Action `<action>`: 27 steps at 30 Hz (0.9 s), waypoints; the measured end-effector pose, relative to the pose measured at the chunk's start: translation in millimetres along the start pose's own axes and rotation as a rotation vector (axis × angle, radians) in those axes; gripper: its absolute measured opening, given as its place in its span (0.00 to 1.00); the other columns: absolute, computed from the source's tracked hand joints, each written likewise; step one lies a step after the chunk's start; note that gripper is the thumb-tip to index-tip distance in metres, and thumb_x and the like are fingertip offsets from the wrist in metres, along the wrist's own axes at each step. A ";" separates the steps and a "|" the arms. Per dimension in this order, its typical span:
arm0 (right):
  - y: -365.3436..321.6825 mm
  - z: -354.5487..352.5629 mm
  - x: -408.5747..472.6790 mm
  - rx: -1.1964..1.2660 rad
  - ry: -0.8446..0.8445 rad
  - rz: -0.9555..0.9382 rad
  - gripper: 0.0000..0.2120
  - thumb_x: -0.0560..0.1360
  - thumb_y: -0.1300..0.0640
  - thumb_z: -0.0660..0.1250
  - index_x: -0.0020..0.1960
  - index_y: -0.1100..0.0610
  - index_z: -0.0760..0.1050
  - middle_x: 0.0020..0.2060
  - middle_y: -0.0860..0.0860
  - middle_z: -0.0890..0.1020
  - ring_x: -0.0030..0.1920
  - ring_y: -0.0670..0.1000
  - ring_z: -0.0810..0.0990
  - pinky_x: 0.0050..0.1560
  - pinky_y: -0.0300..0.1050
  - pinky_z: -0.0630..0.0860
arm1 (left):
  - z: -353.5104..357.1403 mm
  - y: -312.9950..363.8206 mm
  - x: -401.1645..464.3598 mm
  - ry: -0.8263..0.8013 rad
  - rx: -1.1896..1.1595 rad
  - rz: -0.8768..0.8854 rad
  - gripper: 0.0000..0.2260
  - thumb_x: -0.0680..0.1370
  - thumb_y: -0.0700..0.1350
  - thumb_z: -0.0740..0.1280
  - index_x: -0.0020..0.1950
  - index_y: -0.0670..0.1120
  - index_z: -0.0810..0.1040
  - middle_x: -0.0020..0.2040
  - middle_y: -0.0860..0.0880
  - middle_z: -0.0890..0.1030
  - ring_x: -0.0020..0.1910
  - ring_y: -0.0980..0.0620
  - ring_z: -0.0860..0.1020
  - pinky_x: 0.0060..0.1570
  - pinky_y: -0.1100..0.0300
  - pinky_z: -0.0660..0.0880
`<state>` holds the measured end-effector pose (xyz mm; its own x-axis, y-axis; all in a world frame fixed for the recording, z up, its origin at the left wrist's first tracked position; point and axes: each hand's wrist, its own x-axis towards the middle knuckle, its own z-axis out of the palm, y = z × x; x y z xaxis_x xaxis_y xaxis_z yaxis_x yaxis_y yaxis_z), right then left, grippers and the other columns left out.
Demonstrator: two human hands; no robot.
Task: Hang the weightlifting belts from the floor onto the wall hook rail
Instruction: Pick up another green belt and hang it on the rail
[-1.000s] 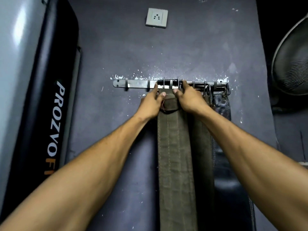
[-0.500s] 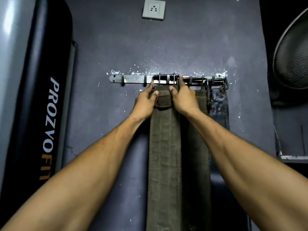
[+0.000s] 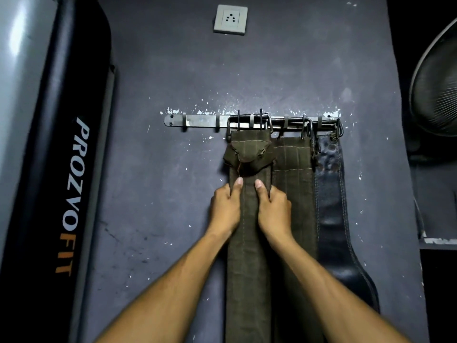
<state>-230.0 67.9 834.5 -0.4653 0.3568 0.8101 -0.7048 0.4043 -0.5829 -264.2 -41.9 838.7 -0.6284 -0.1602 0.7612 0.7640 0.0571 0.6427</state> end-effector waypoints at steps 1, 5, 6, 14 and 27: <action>2.2 -0.4 -0.7 -0.025 0.012 -0.009 0.22 0.83 0.45 0.64 0.37 0.59 0.73 0.35 0.59 0.83 0.43 0.62 0.83 0.38 0.47 0.63 | 1.8 -0.1 -2.1 0.027 0.048 0.014 0.32 0.71 0.72 0.59 0.43 0.42 0.80 0.40 0.42 0.87 0.41 0.40 0.84 0.47 0.41 0.82; -9.7 -3.4 -1.4 0.020 0.031 0.002 0.24 0.83 0.44 0.65 0.32 0.56 0.69 0.28 0.50 0.78 0.32 0.51 0.76 0.38 0.46 0.64 | 1.8 11.1 -5.0 0.061 0.042 0.029 0.31 0.73 0.71 0.59 0.45 0.43 0.82 0.39 0.47 0.87 0.42 0.46 0.85 0.46 0.45 0.82; -9.9 -6.0 -4.3 0.021 0.020 0.023 0.25 0.82 0.43 0.66 0.32 0.56 0.69 0.27 0.48 0.76 0.31 0.47 0.74 0.38 0.46 0.65 | 2.4 9.5 -7.2 0.045 0.013 0.005 0.30 0.73 0.70 0.60 0.45 0.43 0.83 0.40 0.48 0.88 0.41 0.49 0.84 0.47 0.45 0.82; 50.0 -40.6 -85.2 0.104 -0.204 0.179 0.32 0.74 0.28 0.62 0.48 0.57 0.85 0.42 0.48 0.89 0.48 0.47 0.88 0.54 0.55 0.84 | -8.3 -40.0 -125.2 -0.138 -0.181 -0.226 0.20 0.85 0.54 0.59 0.55 0.44 0.86 0.49 0.48 0.89 0.53 0.52 0.87 0.55 0.55 0.82; 34.0 -77.8 -154.1 0.396 -0.276 0.317 0.13 0.85 0.52 0.64 0.56 0.57 0.85 0.50 0.55 0.89 0.54 0.49 0.87 0.57 0.44 0.83 | -11.5 -20.4 -198.3 -0.068 -0.175 -0.282 0.16 0.86 0.50 0.60 0.56 0.44 0.84 0.46 0.51 0.88 0.49 0.57 0.86 0.50 0.64 0.81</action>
<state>-140.5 92.2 684.9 -0.7715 0.1550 0.6170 -0.6301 -0.0522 -0.7748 -153.5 -22.6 673.7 -0.8224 -0.0796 0.5634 0.5686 -0.1509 0.8087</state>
